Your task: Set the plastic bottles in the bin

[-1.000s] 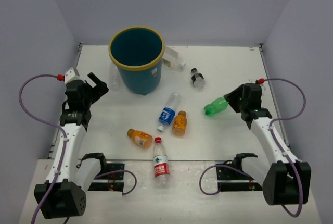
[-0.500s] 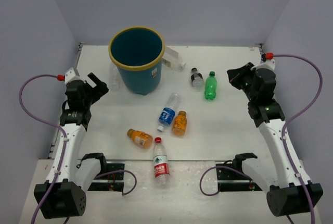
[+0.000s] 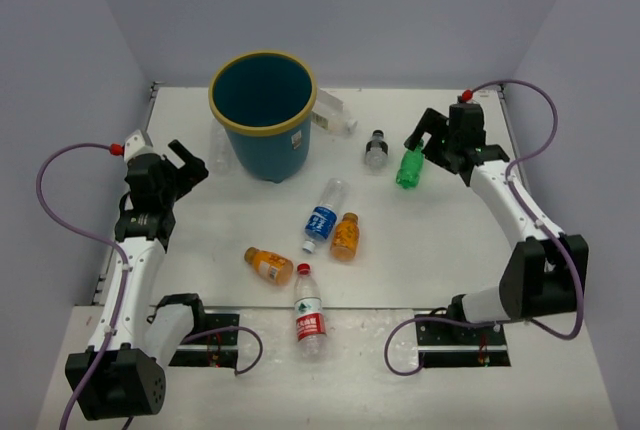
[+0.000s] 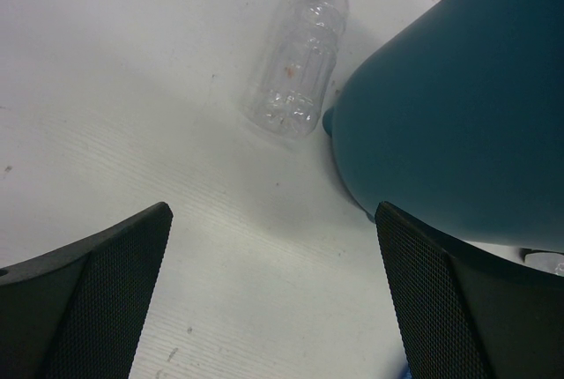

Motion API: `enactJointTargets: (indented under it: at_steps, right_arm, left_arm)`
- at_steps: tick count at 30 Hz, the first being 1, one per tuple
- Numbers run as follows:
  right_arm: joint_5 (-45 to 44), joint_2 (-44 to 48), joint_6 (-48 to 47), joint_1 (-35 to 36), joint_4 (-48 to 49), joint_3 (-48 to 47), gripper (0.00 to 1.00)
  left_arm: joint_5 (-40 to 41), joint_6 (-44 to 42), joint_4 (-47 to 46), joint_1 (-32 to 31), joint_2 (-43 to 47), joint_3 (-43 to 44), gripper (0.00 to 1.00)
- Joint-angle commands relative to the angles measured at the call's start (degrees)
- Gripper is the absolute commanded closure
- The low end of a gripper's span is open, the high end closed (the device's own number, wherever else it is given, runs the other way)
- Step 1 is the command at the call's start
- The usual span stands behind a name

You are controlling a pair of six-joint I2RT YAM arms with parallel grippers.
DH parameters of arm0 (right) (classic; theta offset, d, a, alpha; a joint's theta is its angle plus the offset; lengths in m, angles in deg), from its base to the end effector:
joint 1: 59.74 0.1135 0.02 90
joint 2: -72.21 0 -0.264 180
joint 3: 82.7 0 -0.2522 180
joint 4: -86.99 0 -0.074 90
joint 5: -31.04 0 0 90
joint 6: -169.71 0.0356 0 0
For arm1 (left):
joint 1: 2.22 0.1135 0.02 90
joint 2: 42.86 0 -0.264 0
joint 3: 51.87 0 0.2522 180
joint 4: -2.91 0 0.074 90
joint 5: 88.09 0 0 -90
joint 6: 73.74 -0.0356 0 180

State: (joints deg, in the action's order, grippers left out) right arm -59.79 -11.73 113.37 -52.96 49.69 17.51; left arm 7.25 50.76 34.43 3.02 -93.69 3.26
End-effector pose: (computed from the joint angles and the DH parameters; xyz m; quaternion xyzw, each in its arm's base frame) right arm 0.3236 0.0380 0.2852 0.2148 0.8859 0.1359 0.3881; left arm 0.2009 0.0218 0.2870 -0.3126 0.7937 -0.0929 0.5135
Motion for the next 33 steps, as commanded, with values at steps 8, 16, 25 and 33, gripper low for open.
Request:
enactJointTargets:
  at_steps: [8, 16, 25, 33]
  right_arm:
    - [-13.4, -24.8, 3.8, 0.1, -16.0, -22.3, 0.01]
    - [-14.0, -31.8, 2.9, -0.4, -20.8, -24.6, 0.01]
    - [-7.9, -33.2, 0.1, -2.3, -21.4, -26.2, 0.35]
    - [-6.3, -31.5, -0.5, -3.0, -18.7, -23.4, 0.99]
  left_arm:
    - [2.1, 0.0, -0.2, 0.1, -1.4, 1.7, 0.0]
    - [2.6, 0.0, -0.3, 0.1, -1.5, 1.6, 0.0]
    - [3.5, 0.0, 0.1, 0.1, -1.4, 1.6, 0.0]
    - [4.2, 0.1, 0.5, 0.1, -0.4, 1.7, 0.0]
